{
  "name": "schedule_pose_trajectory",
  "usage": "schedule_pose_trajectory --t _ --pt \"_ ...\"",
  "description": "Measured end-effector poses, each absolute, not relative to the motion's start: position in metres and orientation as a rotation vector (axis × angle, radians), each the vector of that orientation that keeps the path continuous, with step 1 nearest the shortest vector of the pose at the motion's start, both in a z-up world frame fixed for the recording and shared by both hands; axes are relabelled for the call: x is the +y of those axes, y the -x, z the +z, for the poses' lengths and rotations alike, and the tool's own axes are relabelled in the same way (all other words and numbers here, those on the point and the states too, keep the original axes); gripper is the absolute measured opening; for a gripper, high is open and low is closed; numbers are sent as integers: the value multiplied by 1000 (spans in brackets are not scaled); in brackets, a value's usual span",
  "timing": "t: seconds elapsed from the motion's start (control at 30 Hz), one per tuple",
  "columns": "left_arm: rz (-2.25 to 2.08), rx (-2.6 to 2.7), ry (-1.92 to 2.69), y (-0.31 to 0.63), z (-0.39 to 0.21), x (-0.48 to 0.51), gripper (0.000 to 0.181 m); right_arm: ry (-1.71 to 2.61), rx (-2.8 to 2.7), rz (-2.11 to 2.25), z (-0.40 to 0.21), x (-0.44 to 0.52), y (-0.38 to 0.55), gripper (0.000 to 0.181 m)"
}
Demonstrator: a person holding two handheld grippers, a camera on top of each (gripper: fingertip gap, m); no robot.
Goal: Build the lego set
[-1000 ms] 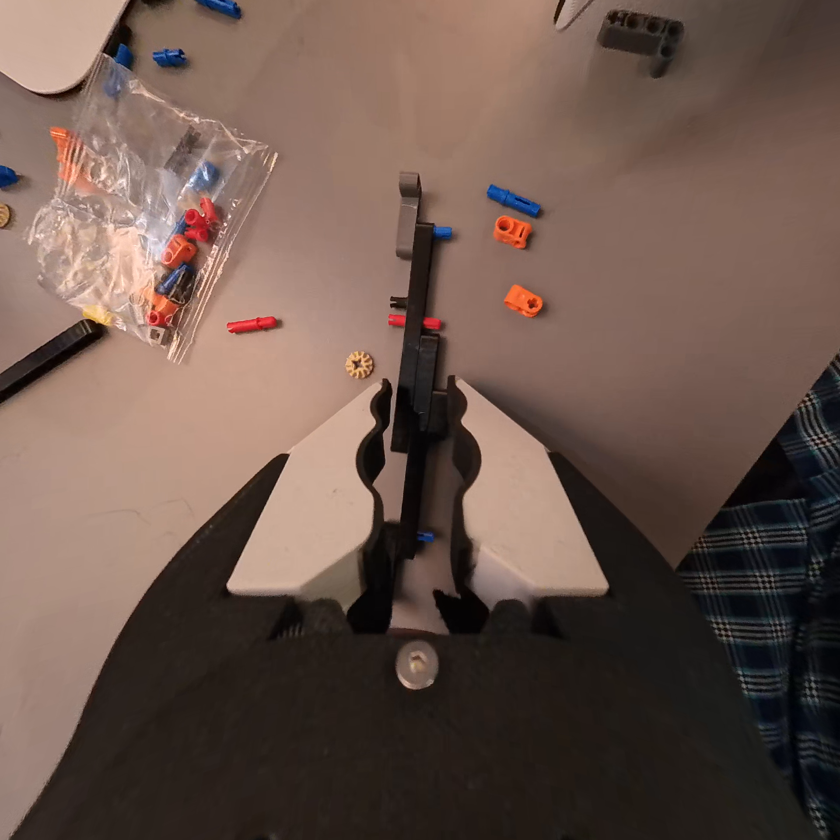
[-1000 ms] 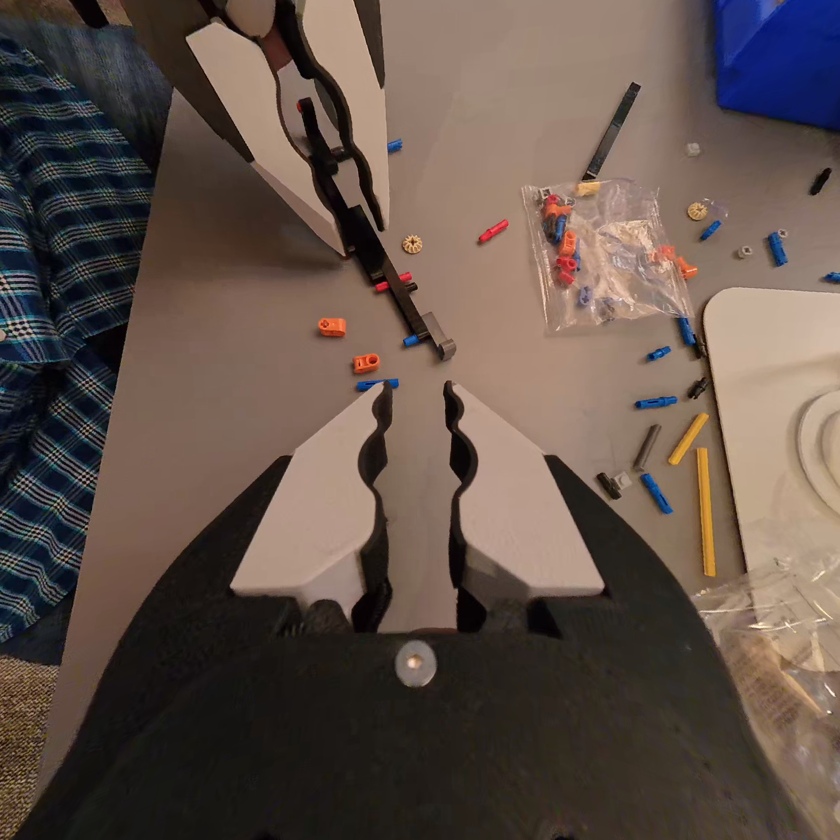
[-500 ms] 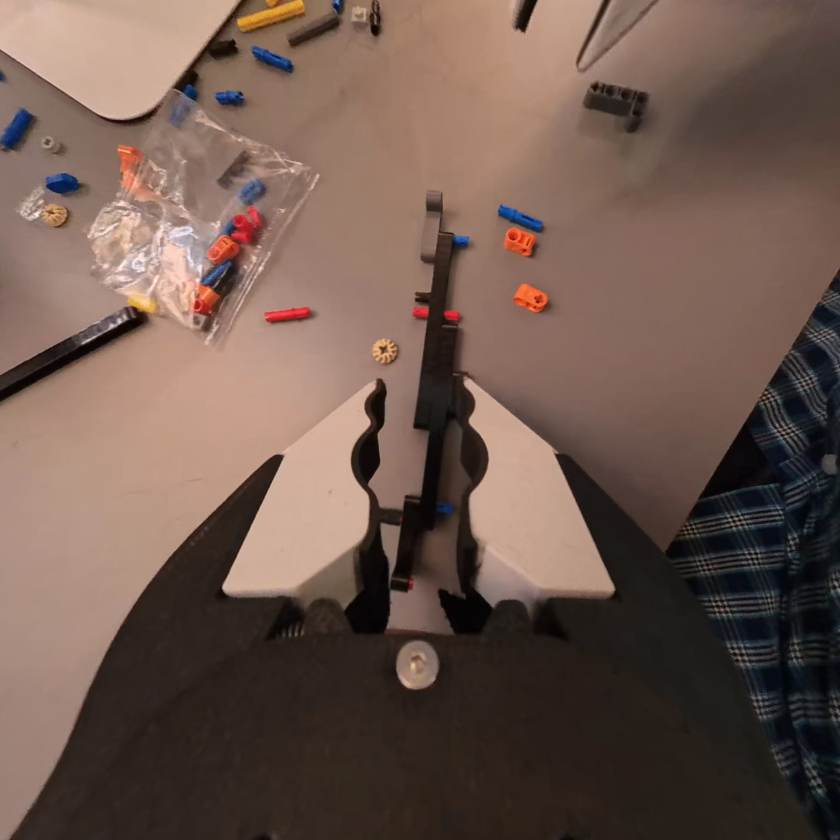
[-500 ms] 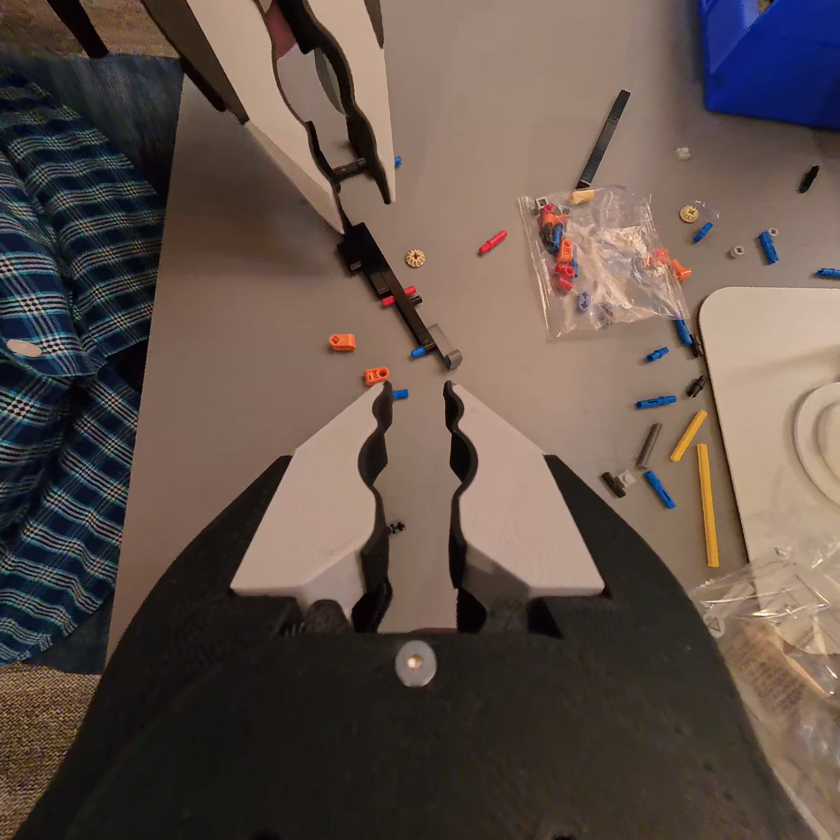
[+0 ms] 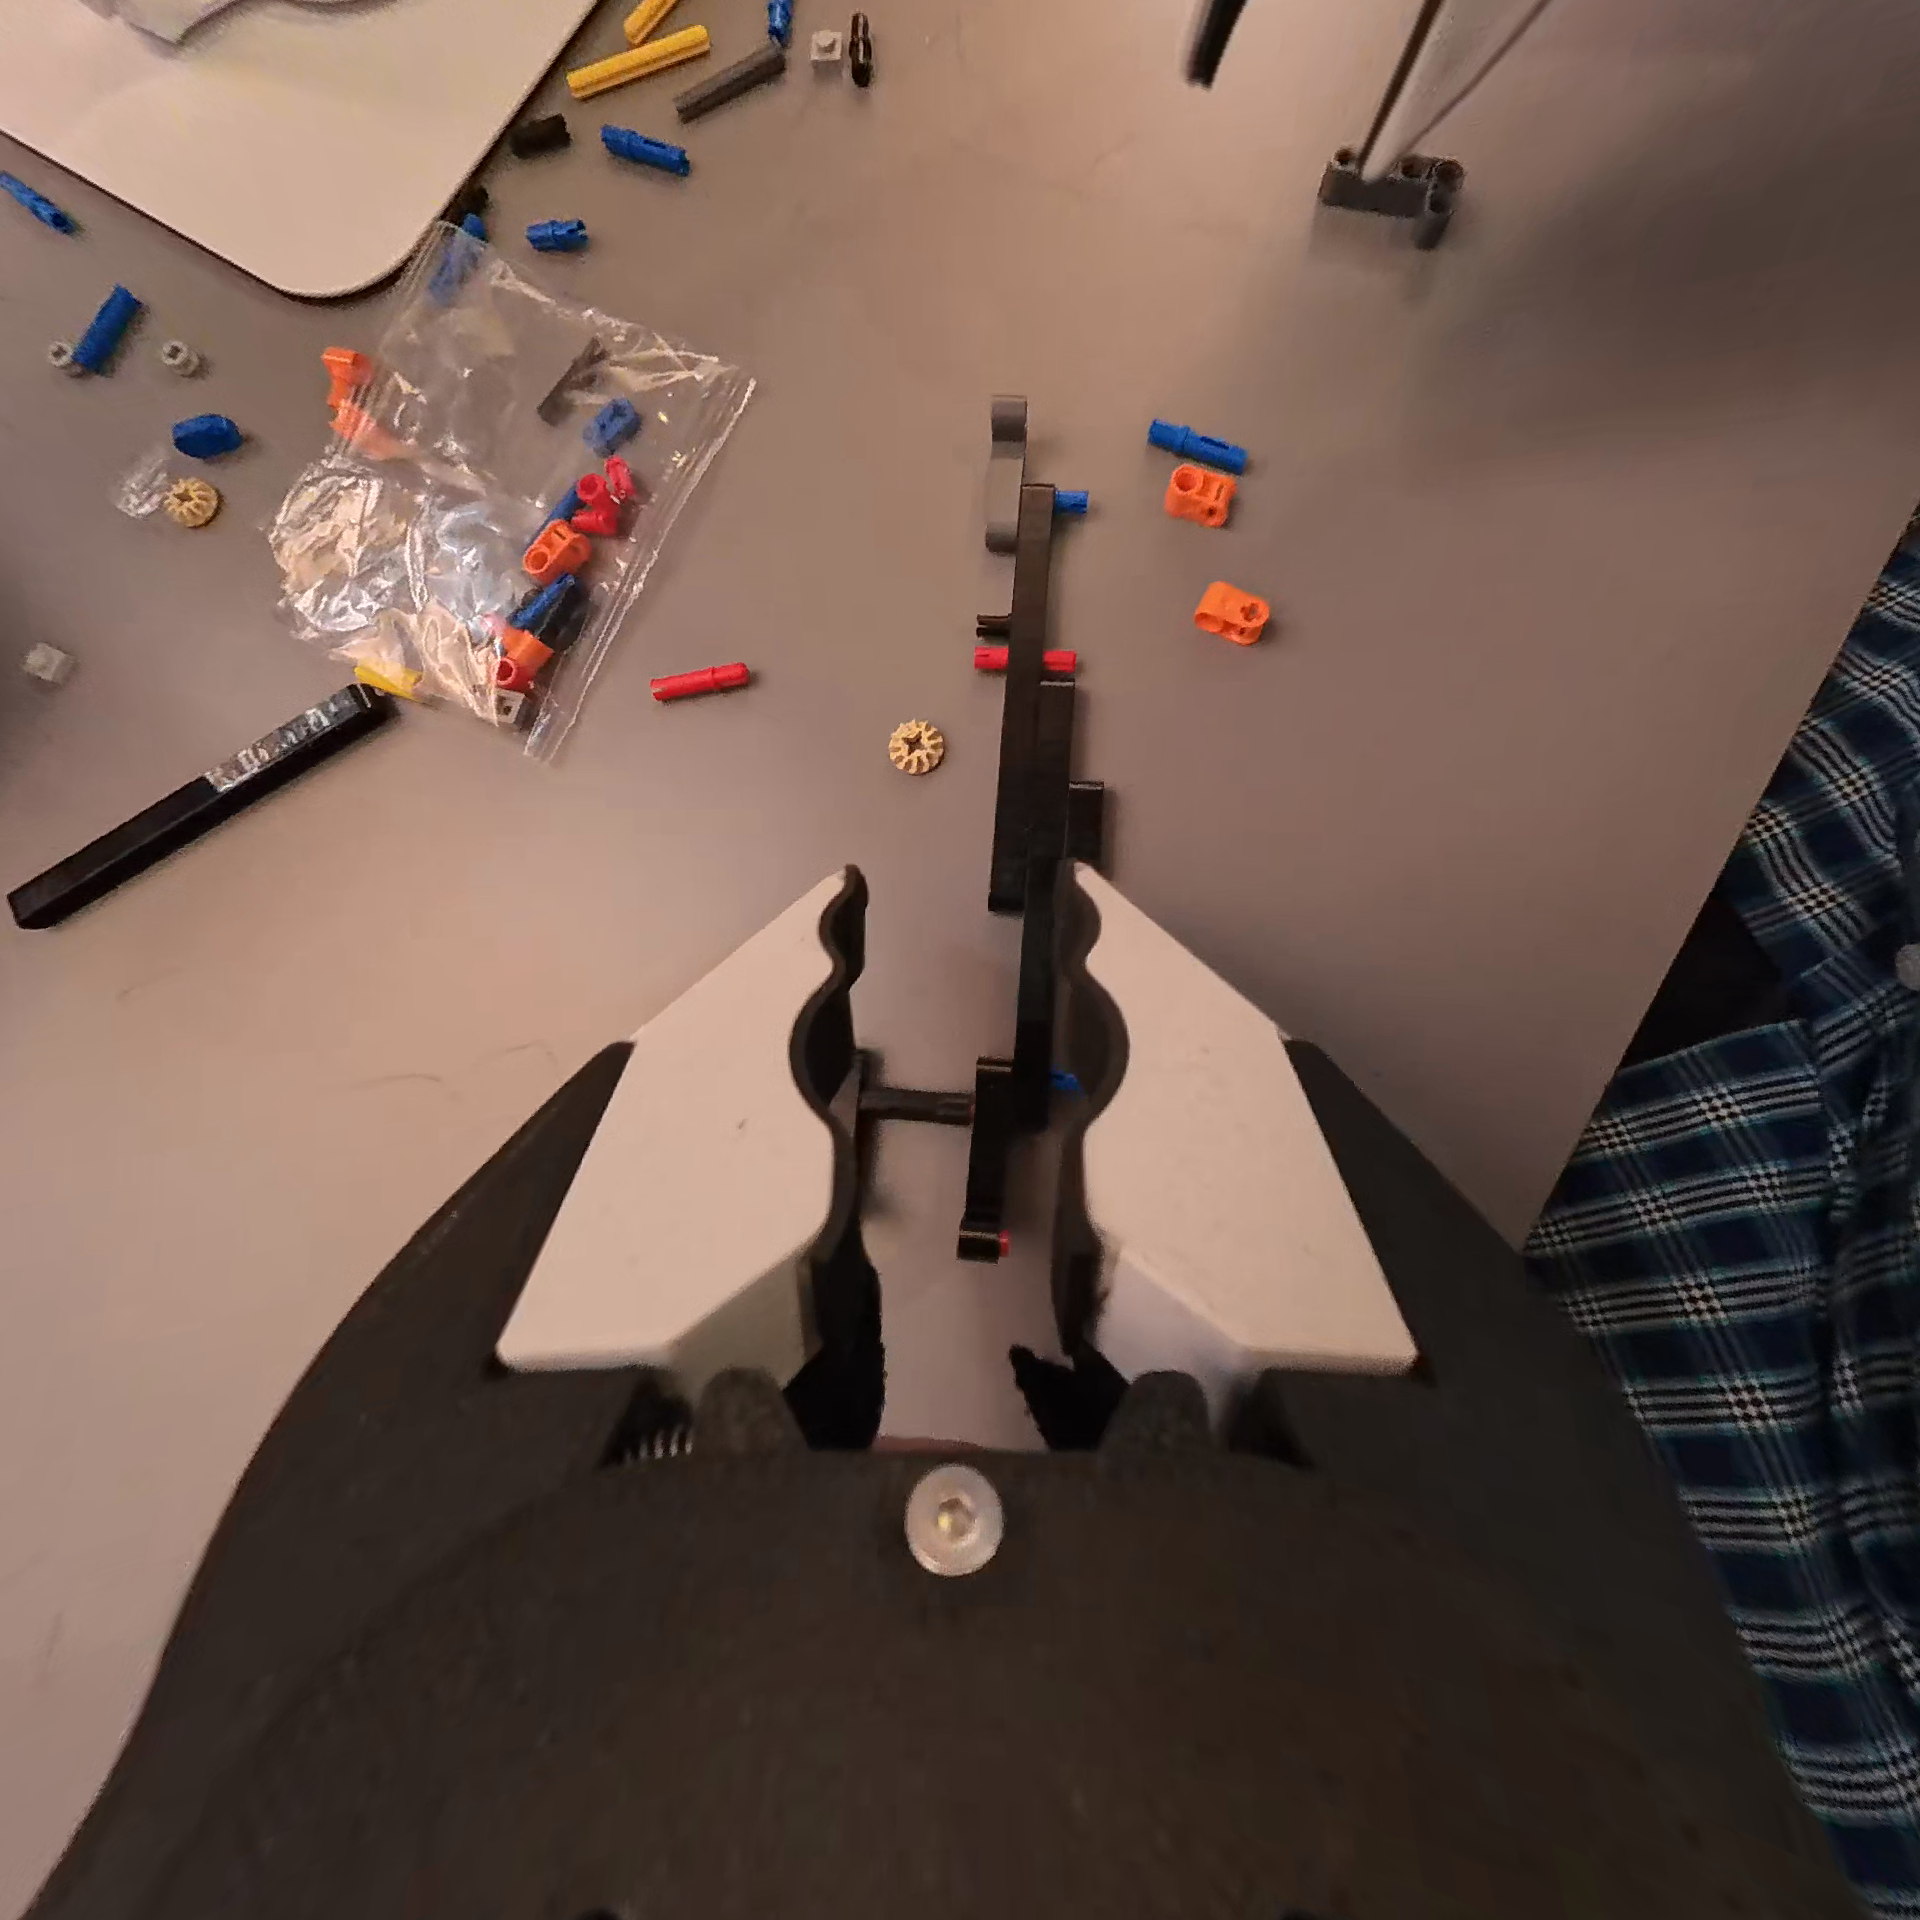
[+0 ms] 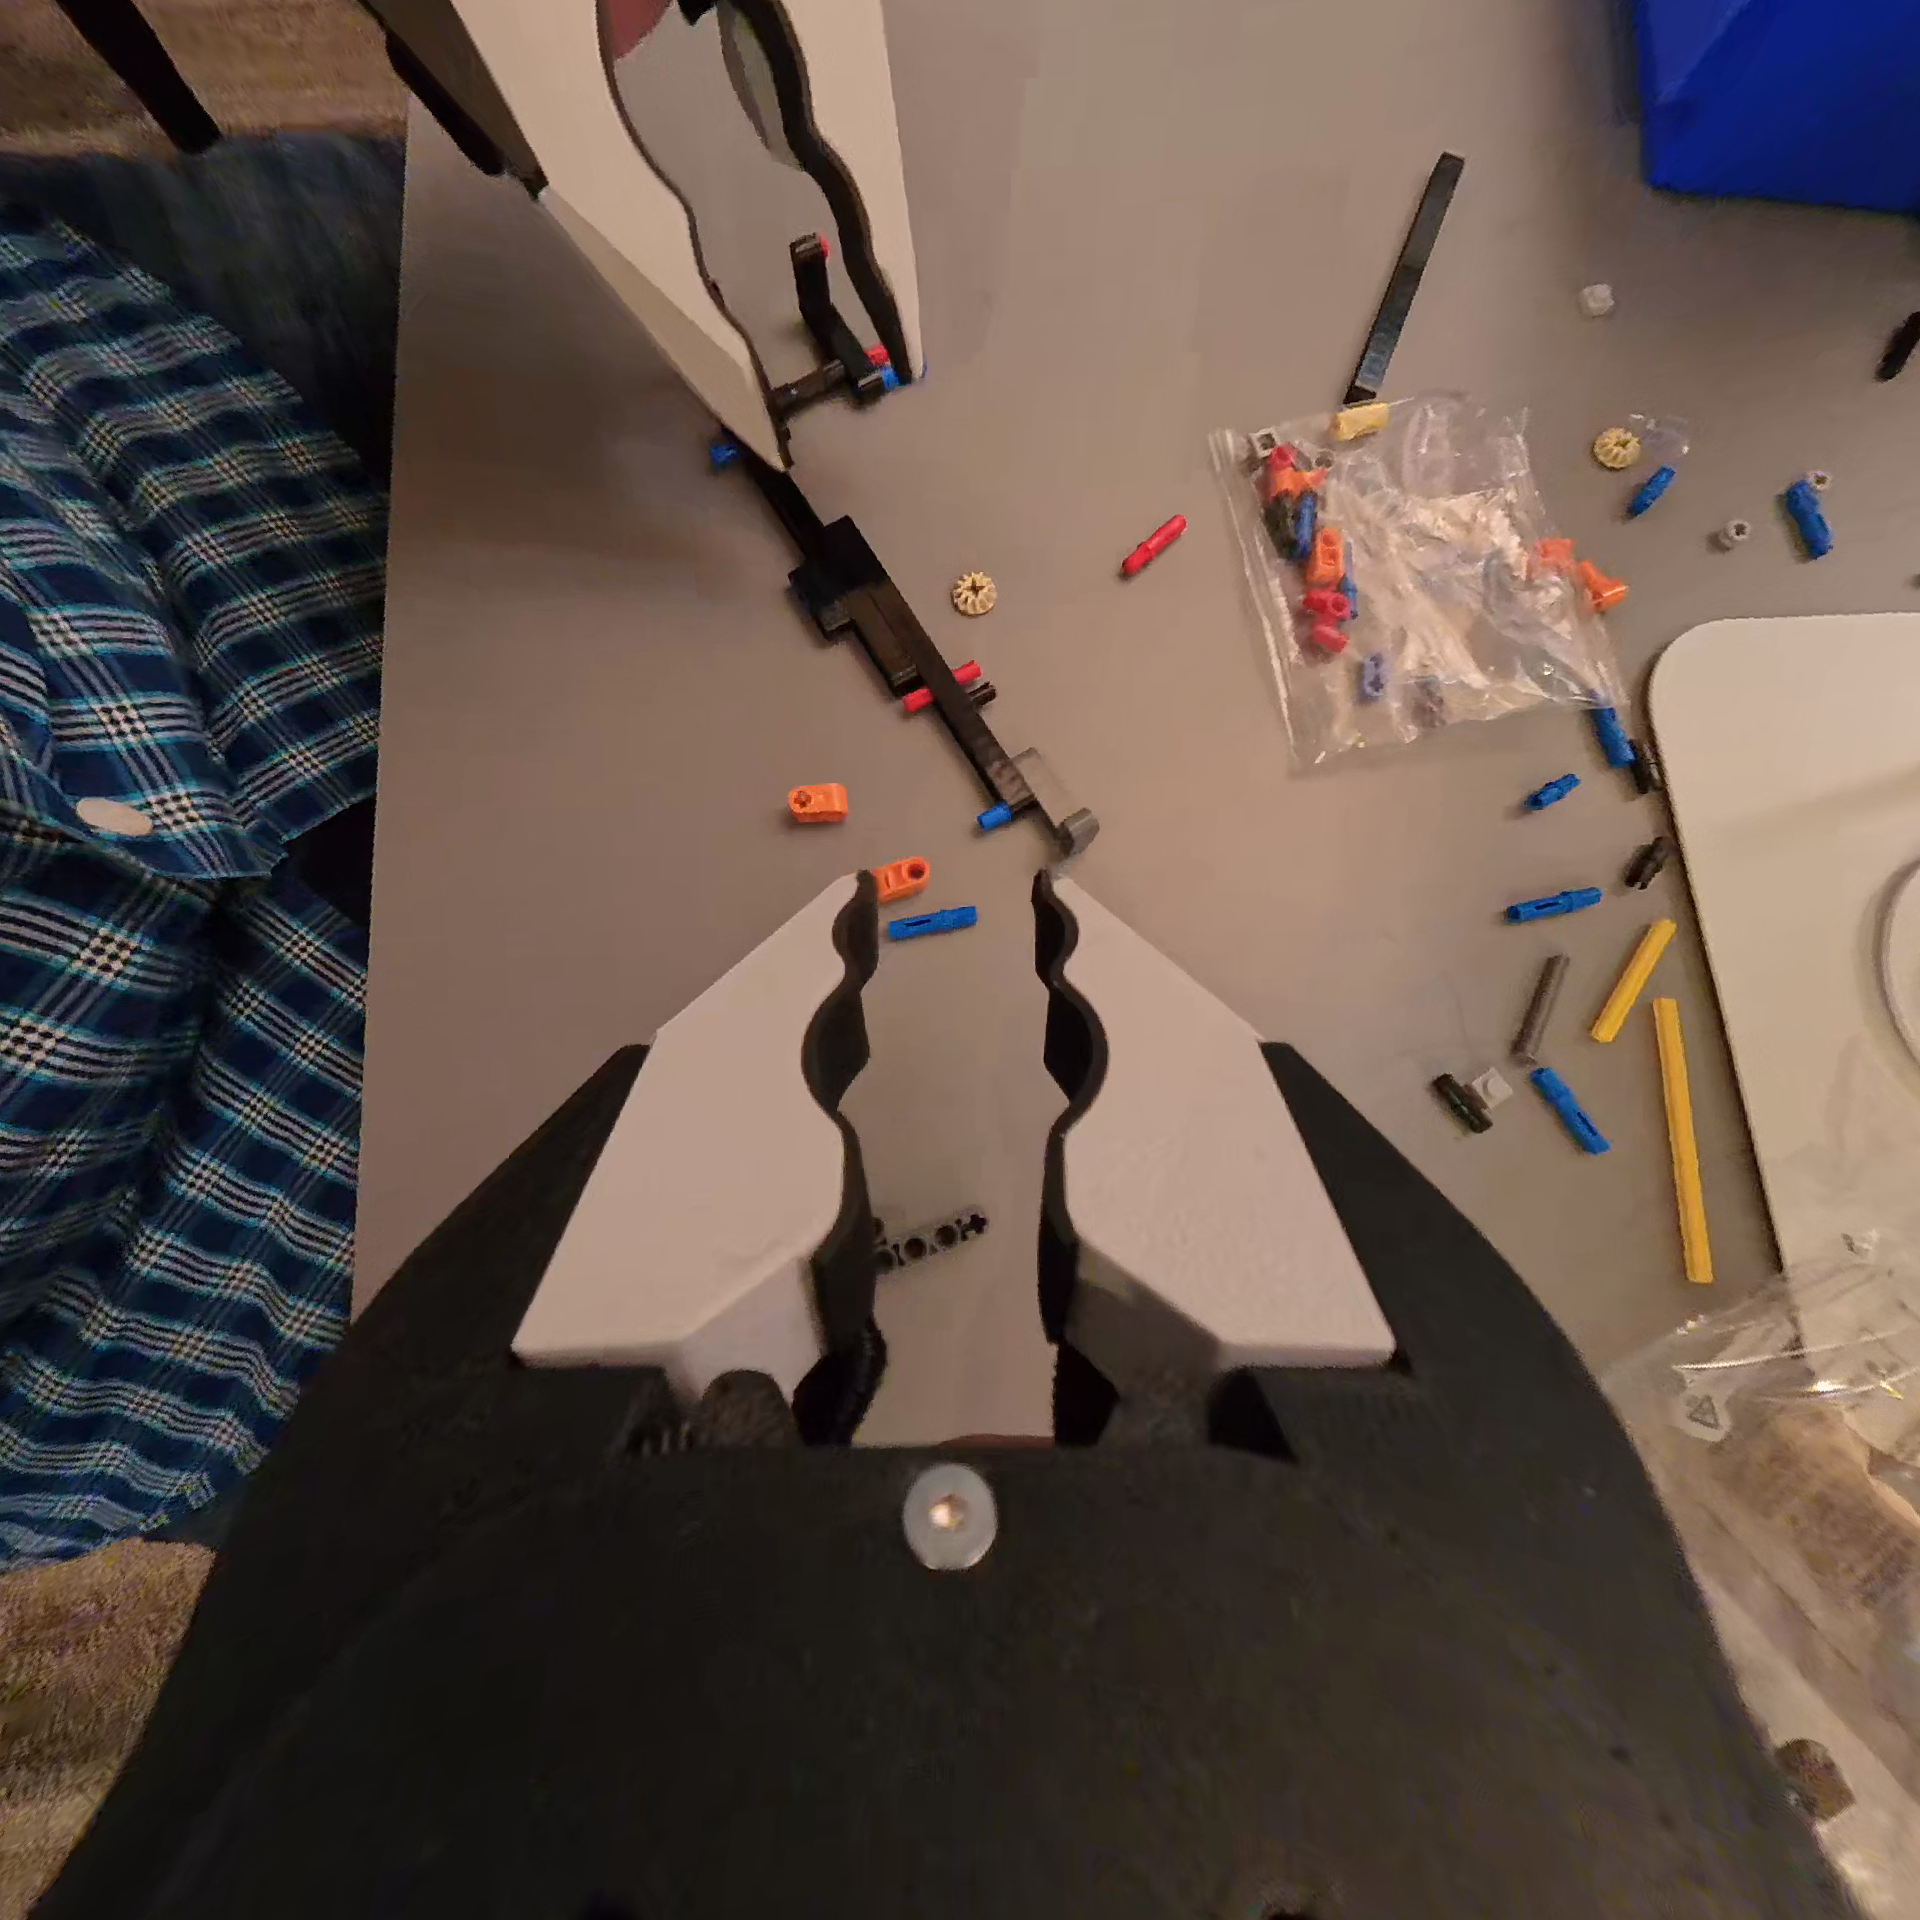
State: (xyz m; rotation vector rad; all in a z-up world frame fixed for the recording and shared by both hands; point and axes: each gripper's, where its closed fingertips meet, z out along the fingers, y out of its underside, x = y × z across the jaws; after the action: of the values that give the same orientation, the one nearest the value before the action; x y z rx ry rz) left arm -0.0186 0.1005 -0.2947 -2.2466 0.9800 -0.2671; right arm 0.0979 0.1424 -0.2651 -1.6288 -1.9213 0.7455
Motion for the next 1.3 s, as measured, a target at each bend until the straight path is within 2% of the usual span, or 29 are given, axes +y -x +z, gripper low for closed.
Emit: schedule_pose_trajectory --t 0.47,0.83,0.9,1.3 --pt "-288 1064 2240 4 -303 92 32 1583 -2102 705 -296 112 -87 25" --pt "-285 1088 2230 0 -305 90 31 1602 -2149 582 -321 125 -80 22" --pt "-282 1083 2230 2 -304 90 31 1597 -2157 578 -323 126 -78 14" --pt "-303 1054 2224 -4 -304 93 31 1678 -2049 663 -312 131 -69 13"
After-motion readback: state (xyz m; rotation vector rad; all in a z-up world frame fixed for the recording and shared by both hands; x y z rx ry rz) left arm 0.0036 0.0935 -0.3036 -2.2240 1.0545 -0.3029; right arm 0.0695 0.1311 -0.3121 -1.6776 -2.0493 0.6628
